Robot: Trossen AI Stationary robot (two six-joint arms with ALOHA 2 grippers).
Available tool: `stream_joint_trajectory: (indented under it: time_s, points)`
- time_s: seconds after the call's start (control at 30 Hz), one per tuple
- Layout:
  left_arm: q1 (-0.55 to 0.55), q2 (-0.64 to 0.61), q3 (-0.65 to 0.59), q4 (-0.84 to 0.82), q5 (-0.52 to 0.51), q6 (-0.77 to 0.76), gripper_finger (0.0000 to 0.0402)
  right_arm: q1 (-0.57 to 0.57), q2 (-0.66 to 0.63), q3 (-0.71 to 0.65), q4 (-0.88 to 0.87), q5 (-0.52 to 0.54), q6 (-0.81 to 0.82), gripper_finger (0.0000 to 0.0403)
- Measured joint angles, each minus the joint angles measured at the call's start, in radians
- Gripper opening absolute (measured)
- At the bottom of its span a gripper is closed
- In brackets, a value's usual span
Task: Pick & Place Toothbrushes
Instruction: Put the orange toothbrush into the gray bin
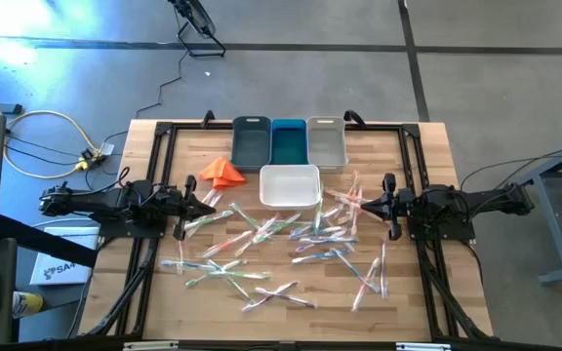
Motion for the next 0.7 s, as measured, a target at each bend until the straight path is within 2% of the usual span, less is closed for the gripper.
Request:
stream_joint_trajectory:
  time_s: [0.43,0.7]
  points:
    - [0.000,0.000,0.000,0.006,0.000,-0.005,0.0000,0.000,0.000,0.000,0.005,0.000,0.000,0.0002]
    - [0.000,0.000,0.007,0.064,0.000,-0.009,0.0000,0.000,0.000,0.000,0.073,0.000,0.000,0.0003]
